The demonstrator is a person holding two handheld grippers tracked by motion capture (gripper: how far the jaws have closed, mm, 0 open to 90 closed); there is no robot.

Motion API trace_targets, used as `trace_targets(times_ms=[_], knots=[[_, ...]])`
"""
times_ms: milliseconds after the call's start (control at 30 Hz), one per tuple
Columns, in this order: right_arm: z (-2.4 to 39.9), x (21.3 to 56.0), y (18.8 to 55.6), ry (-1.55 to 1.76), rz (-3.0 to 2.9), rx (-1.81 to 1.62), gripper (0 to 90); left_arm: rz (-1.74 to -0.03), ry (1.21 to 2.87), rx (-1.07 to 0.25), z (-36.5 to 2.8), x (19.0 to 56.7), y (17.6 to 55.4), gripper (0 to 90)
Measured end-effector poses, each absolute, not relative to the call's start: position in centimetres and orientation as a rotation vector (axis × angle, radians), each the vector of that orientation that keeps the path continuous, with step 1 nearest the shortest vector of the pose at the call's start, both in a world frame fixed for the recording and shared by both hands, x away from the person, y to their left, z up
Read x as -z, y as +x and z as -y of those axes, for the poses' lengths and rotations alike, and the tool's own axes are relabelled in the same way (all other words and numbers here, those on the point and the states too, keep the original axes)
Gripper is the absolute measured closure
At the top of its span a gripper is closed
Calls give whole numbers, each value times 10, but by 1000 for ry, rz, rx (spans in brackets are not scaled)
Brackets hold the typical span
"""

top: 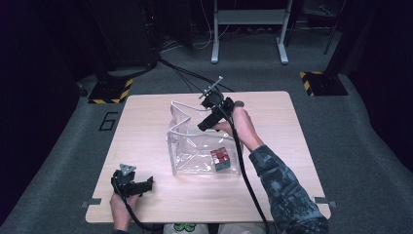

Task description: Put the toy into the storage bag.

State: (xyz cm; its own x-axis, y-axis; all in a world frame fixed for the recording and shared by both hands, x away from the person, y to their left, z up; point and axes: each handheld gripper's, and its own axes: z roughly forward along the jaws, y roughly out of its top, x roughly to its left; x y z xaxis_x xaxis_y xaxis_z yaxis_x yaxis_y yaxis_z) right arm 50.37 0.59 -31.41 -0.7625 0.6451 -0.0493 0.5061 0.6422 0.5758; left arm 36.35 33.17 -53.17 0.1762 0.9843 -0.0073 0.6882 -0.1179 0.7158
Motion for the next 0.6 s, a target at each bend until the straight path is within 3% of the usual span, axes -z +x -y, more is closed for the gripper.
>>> trace_targets(times_ms=[600], knots=[[32, 295, 477, 900, -2553, -868, 6, -1567, 1881, -657, -332, 532, 364, 10]])
